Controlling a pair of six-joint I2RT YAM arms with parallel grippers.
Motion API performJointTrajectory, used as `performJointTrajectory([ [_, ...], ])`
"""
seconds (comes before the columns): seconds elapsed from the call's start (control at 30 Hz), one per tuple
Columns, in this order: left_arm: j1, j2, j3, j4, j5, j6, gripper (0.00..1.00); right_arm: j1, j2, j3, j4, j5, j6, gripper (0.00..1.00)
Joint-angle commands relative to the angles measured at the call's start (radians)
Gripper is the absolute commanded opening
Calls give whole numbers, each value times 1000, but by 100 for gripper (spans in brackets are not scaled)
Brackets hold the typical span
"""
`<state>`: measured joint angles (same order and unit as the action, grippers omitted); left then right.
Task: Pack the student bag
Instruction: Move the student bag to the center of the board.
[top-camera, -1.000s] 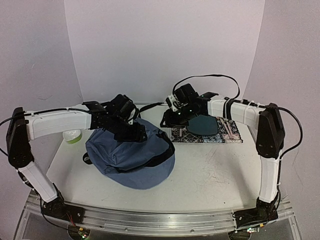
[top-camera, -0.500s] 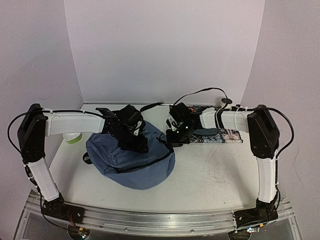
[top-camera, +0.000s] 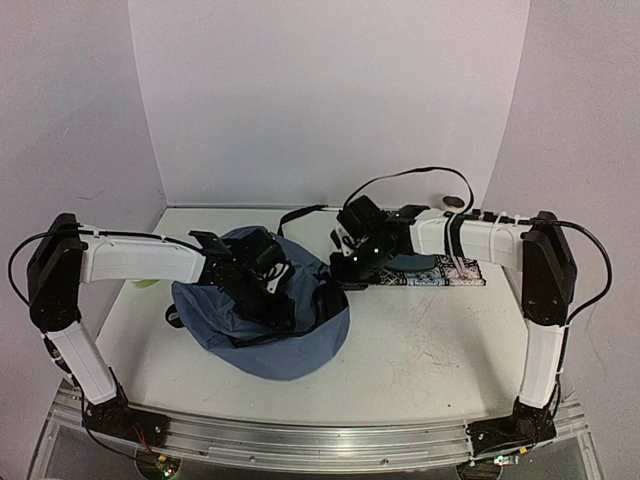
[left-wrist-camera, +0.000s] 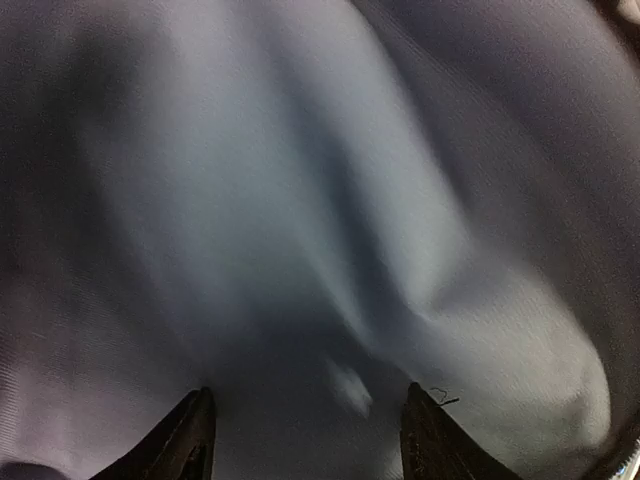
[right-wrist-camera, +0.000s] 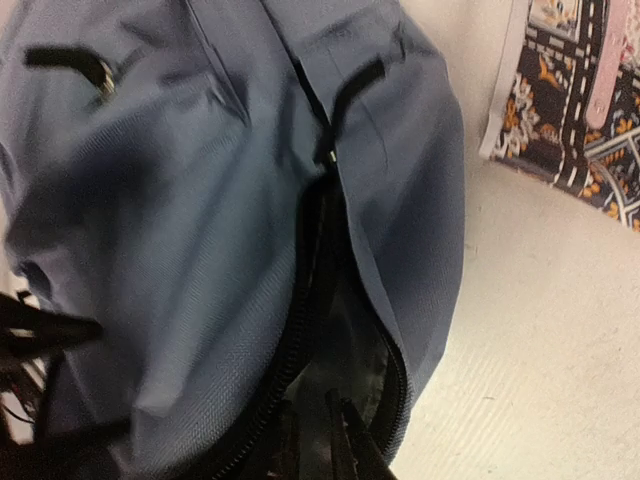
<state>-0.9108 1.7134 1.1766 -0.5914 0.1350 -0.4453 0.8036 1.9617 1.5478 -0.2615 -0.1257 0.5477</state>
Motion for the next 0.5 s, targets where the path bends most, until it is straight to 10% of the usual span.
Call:
performJointTrajectory([
  [0.0,-67,-19,-5,23,4,-6,64,-29,29,140,-27,30,16,25],
  [0.47,-133,-22,-32,25,-9,-29,64,-79,309,398,-84,-22,41,42],
])
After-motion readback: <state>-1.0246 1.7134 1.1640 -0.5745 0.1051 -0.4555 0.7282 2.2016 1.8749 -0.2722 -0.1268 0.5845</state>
